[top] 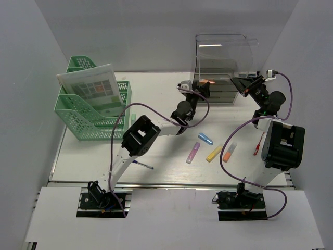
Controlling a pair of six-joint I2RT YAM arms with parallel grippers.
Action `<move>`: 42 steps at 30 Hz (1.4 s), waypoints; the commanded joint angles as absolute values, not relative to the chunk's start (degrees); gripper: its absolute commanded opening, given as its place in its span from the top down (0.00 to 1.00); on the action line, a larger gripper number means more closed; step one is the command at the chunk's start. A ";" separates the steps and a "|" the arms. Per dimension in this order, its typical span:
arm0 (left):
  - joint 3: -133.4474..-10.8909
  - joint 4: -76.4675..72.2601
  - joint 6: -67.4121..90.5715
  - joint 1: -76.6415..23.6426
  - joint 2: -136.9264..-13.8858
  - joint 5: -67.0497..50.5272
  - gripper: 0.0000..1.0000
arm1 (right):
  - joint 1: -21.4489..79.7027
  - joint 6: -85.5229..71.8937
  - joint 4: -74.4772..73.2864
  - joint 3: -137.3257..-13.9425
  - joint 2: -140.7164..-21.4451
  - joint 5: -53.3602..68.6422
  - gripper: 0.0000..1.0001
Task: Organize the desk
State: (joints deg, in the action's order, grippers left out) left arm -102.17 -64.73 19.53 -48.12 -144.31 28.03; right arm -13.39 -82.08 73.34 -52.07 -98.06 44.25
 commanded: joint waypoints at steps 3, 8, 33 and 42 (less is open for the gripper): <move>-91.60 -70.31 20.83 -48.95 -132.72 23.47 0.22 | -13.89 -80.95 81.12 -52.91 -95.18 42.71 0.95; -77.82 -70.93 20.74 -50.89 -124.30 20.92 0.23 | -13.97 -80.07 80.68 -52.74 -95.54 42.45 0.96; -98.17 26.26 41.72 -53.09 -124.36 6.68 0.24 | -13.97 -78.13 79.46 -52.21 -95.54 41.84 0.96; -110.92 41.75 55.00 -53.09 -129.37 4.57 0.19 | -13.71 -78.40 79.89 -51.24 -95.27 41.48 0.96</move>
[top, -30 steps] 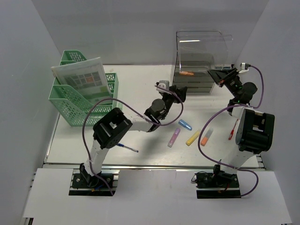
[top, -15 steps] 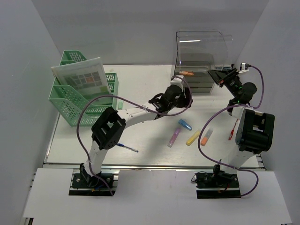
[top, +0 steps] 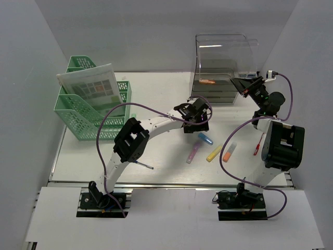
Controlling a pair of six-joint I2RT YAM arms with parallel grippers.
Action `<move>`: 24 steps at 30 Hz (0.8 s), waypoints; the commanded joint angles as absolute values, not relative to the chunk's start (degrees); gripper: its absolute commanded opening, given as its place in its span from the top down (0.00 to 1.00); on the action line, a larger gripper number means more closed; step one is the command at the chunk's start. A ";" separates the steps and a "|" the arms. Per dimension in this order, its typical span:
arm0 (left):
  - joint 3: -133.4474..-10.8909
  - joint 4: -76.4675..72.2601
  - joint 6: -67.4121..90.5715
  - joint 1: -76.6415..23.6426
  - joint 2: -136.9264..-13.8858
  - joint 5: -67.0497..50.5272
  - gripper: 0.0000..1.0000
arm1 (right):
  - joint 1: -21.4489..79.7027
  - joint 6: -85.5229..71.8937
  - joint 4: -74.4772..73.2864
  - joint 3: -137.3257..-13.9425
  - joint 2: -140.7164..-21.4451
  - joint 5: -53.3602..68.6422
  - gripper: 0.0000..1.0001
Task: Organize the desk
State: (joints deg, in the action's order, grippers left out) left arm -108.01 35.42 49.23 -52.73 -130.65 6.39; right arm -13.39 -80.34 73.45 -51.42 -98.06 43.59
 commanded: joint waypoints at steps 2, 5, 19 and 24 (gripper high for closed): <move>-111.44 41.74 56.24 -53.09 -129.98 3.00 0.17 | -13.80 -78.49 79.98 -51.15 -95.19 41.48 0.95; -113.63 45.69 59.58 -53.09 -131.65 1.15 0.17 | -13.80 -78.40 79.98 -51.24 -95.10 41.75 0.96; -120.66 48.24 66.27 -53.61 -136.22 -3.34 0.19 | -13.80 -78.84 80.86 -50.19 -94.83 41.66 0.95; -121.65 48.97 65.39 -54.14 -137.03 -1.86 0.26 | -13.71 -78.84 81.03 -50.36 -94.83 41.57 0.95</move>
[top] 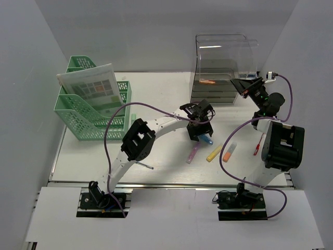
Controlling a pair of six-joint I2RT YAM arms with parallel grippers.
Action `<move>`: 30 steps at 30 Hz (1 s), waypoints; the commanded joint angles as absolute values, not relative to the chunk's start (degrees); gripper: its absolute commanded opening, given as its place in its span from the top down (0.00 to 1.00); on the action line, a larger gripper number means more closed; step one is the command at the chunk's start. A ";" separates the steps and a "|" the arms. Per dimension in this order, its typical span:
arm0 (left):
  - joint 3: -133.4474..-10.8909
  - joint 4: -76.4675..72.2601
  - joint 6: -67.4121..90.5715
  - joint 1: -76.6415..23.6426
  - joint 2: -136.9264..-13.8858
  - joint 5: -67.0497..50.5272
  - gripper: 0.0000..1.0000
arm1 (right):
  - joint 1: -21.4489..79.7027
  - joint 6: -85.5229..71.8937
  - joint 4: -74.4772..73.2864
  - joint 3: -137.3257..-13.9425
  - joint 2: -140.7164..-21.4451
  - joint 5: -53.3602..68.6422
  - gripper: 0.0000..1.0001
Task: Organize the desk
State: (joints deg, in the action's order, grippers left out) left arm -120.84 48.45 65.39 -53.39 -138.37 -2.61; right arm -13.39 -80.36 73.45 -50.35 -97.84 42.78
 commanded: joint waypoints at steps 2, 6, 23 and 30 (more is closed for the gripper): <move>-116.91 46.33 64.52 -54.14 -133.35 1.12 0.32 | -13.71 -79.19 81.47 -50.01 -94.83 41.57 0.96; -111.44 38.59 62.06 -54.67 -128.15 2.11 0.41 | -13.71 -79.19 81.56 -49.83 -94.83 41.75 0.96; -101.94 21.79 61.17 -55.72 -123.22 -3.25 0.72 | -13.80 -78.84 80.86 -50.45 -94.66 41.84 0.96; -104.41 18.64 62.40 -55.72 -126.91 -5.27 0.72 | -13.88 -78.93 80.95 -50.19 -94.57 41.66 0.95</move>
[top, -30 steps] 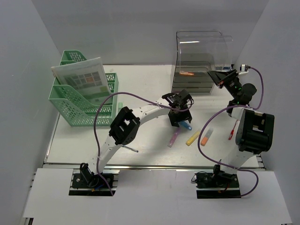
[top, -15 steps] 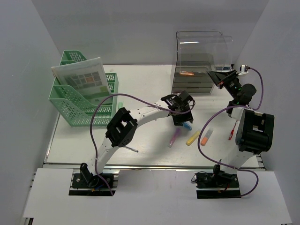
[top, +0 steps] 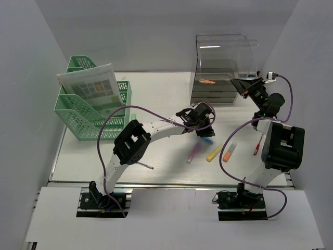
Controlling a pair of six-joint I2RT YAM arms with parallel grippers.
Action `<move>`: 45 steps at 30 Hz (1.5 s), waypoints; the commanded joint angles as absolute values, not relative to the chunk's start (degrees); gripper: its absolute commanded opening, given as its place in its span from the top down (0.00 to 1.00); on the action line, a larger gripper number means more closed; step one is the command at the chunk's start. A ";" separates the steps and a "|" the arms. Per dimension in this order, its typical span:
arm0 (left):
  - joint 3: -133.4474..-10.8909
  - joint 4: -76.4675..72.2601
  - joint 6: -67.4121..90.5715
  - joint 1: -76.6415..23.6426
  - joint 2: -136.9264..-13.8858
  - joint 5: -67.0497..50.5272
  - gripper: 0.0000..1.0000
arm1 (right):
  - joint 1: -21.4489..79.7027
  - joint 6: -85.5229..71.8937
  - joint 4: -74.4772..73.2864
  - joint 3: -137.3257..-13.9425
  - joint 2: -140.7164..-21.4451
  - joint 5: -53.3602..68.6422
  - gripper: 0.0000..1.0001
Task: Organize the desk
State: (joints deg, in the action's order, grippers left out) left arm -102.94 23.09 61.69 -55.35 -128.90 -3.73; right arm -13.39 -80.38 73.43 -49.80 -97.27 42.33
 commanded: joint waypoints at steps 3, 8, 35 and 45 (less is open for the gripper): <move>-104.85 17.75 63.19 -55.72 -128.58 -5.36 0.71 | -13.89 -78.66 80.77 -50.10 -94.48 41.75 0.96; -106.79 19.51 63.19 -55.72 -131.74 -5.89 0.71 | -13.80 -78.75 80.68 -50.54 -94.57 41.75 0.95; -91.51 20.48 63.28 -53.62 -124.12 -0.88 0.70 | -13.71 -78.66 80.95 -49.75 -94.48 41.66 0.96; -87.37 27.51 62.14 -51.25 -119.45 6.50 0.71 | -13.80 -78.75 81.03 -49.40 -93.96 41.75 0.96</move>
